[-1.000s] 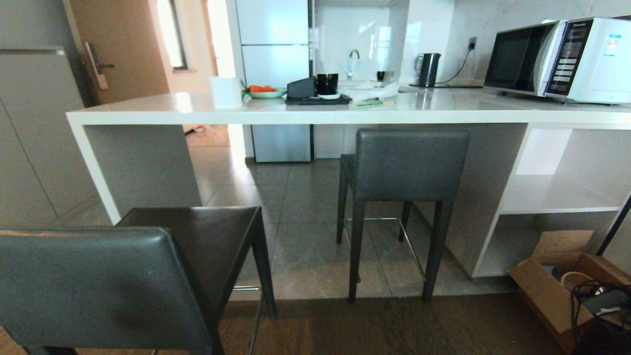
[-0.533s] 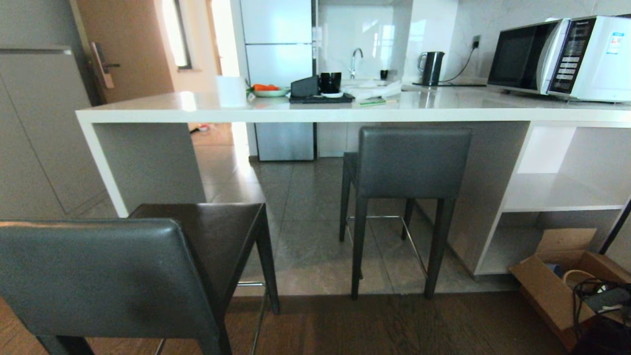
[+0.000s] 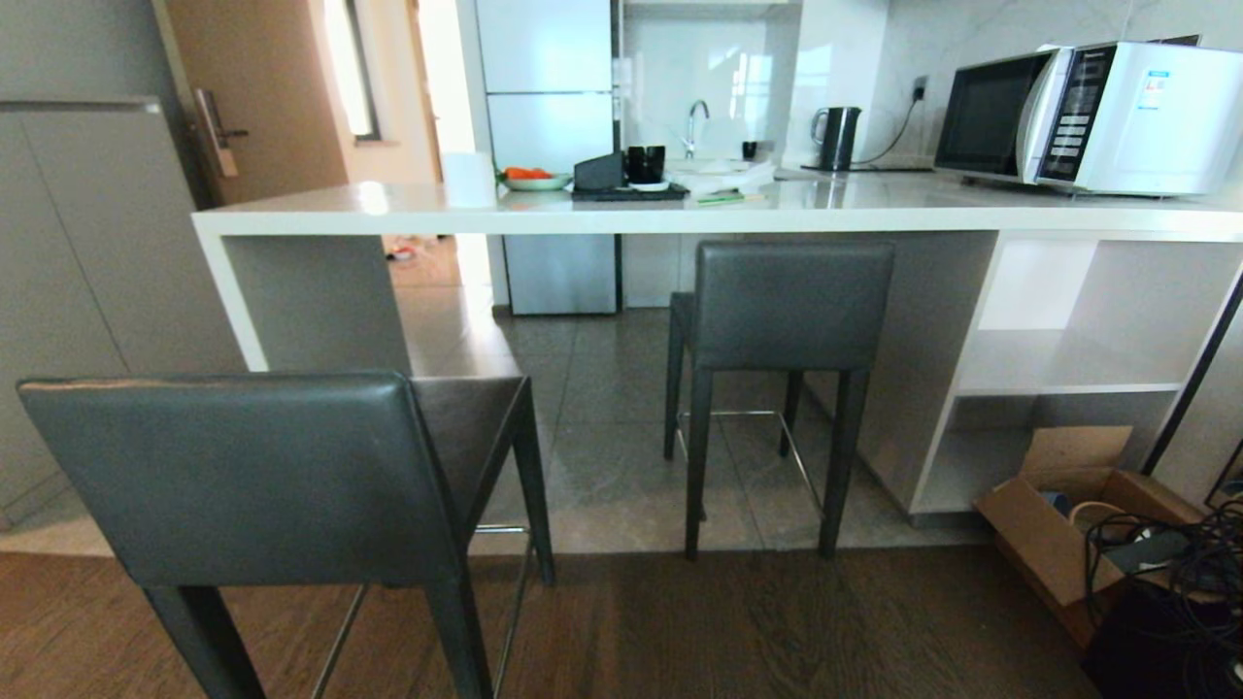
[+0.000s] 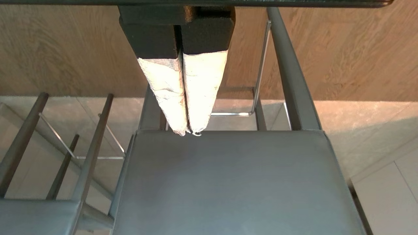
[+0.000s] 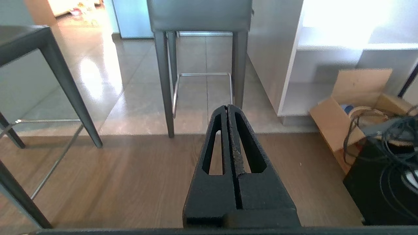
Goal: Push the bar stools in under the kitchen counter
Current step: Push the gray chair back under the dining table
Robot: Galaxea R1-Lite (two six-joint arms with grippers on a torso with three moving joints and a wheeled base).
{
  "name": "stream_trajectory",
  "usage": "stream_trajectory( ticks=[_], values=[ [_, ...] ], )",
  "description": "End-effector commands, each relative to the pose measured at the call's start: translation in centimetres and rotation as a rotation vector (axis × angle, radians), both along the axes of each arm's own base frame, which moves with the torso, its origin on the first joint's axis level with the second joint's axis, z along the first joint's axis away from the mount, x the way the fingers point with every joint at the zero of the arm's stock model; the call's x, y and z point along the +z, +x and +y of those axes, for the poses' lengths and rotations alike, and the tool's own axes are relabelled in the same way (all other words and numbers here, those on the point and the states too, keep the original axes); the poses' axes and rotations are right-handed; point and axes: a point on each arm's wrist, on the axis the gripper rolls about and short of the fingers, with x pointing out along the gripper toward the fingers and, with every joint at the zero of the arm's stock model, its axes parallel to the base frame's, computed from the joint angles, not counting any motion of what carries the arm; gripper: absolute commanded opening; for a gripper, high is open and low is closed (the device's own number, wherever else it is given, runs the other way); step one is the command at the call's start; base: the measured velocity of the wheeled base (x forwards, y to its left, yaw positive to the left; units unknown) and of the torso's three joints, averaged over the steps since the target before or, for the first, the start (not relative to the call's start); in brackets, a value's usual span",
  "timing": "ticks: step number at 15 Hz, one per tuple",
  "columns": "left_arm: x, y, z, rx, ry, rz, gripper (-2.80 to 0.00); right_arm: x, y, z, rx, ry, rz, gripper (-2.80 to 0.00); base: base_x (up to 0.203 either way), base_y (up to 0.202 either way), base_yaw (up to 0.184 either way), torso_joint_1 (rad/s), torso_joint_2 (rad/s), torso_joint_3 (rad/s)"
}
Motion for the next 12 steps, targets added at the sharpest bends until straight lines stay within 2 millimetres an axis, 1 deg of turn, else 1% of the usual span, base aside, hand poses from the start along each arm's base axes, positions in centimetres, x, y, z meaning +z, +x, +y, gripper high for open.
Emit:
stream_trajectory(
  ticks=[1,4,6,12],
  values=[
    [-0.24,0.07,0.0,-0.001,0.0,0.008,-2.8,-0.25,0.08,0.0,-0.001,0.0,0.01,-2.8,0.0,0.0,0.0,0.0,0.0,0.0],
    [-0.24,0.07,0.0,0.0,0.0,0.008,-2.8,-0.25,0.08,0.0,0.0,0.0,0.01,-2.8,0.0,0.0,0.0,0.0,0.0,0.0],
    [-0.24,0.07,0.0,-0.001,0.0,0.008,-2.8,-0.25,0.07,0.0,0.0,0.0,0.009,-2.8,-0.002,0.082,-0.001,0.002,0.01,0.003],
    [-0.24,0.07,0.0,0.0,-0.005,0.008,-2.8,-0.25,0.07,0.0,0.0,0.001,0.009,-2.8,0.0,0.193,-0.002,0.004,0.0,0.003]
  ],
)
